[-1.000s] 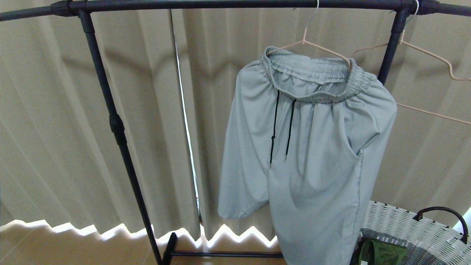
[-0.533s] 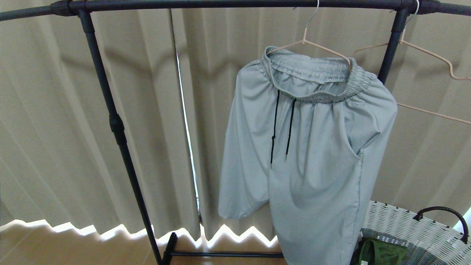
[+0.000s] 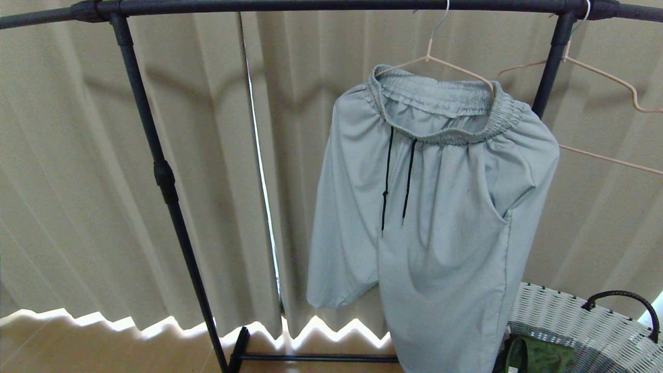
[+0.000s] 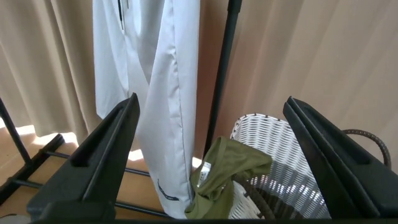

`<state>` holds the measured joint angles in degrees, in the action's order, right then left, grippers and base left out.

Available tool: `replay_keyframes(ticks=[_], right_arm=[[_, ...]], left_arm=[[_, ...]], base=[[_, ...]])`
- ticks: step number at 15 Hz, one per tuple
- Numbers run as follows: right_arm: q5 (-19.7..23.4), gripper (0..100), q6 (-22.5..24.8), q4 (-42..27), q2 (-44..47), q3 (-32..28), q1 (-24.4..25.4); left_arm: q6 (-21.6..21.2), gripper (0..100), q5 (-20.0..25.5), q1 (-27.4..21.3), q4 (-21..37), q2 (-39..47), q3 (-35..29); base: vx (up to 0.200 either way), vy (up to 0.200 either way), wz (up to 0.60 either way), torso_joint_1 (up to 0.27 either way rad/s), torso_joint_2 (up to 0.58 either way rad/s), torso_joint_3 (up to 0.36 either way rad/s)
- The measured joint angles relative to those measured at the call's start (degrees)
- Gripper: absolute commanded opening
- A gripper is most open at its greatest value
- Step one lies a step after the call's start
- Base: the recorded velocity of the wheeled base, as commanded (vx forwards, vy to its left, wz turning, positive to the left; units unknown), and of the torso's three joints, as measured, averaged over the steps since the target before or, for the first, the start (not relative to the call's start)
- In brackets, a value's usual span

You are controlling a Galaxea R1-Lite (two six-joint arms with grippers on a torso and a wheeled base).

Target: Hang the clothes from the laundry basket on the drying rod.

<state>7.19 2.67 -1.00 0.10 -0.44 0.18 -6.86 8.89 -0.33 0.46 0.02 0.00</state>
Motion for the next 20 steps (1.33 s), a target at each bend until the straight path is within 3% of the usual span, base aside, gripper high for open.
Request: replay_keyframes(ticks=[3,20], right_arm=[[0.0,100,0.0,0.0,0.0,0.0,0.0],[-0.3,100,1.3,-1.3,0.2,-0.8,0.1]], left_arm=[[0.0,100,-0.7,0.0,-0.1,0.0,0.0],[0.0,100,-0.5,0.0,0.0,0.0,0.0]], base=[[0.000,-0.200,0.00,0.001,0.00,0.002],[0.000,0.000,0.00,0.000,0.00,0.000]])
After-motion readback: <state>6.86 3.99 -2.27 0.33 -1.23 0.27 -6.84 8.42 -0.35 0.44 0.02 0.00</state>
